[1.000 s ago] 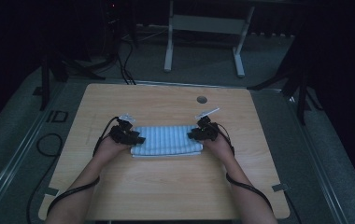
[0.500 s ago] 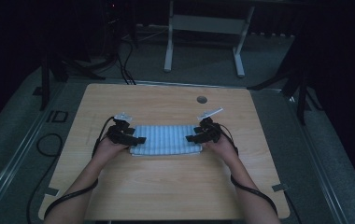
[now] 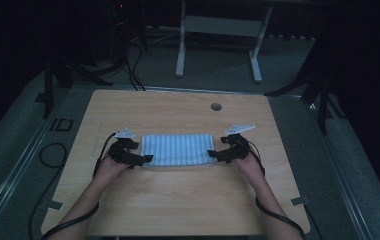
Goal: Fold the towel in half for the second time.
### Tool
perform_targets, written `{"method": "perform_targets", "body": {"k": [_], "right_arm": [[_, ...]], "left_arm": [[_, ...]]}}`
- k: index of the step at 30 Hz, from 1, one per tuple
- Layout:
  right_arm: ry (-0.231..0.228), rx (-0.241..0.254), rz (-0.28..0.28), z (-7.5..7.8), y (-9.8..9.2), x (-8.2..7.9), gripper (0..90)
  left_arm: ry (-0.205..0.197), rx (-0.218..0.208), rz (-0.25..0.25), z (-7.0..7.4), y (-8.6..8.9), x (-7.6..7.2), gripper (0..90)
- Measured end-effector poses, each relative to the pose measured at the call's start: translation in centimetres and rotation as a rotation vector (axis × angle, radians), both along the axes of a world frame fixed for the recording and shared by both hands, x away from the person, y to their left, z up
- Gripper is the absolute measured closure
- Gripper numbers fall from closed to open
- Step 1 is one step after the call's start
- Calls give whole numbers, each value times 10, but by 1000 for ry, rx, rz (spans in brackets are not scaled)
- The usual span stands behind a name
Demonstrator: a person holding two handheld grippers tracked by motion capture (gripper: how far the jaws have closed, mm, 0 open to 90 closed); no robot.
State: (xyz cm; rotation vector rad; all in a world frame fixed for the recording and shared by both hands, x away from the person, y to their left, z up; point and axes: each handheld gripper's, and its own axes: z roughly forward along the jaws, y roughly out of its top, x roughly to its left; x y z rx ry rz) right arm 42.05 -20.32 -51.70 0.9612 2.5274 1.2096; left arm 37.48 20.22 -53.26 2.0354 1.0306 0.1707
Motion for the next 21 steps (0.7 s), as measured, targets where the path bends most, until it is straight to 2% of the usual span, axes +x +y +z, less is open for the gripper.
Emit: {"method": "perform_targets", "body": {"k": [1, 5, 12, 16, 18, 21], "right_arm": [[-1, -10, -5, -1, -3, -2, 125], [6, 11, -18, -6, -14, -11, 126], [-30, 7, -64, -11, -39, -29, 126], [-41, 30, -99, -13, -59, -40, 126], [-55, 44, -119, -13, -69, -45, 126], [-68, 63, -151, -13, -82, -53, 126]], "left_arm": [[0, -4, 1, -1, 1, -3, 96], [0, -14, 4, -4, 8, -14, 96], [-24, -35, 25, -4, 25, -36, 85], [-39, -27, 37, -6, 30, -49, 85], [-61, -10, 52, -8, 33, -54, 85], [-59, -2, 59, -12, 37, -59, 81]]}}
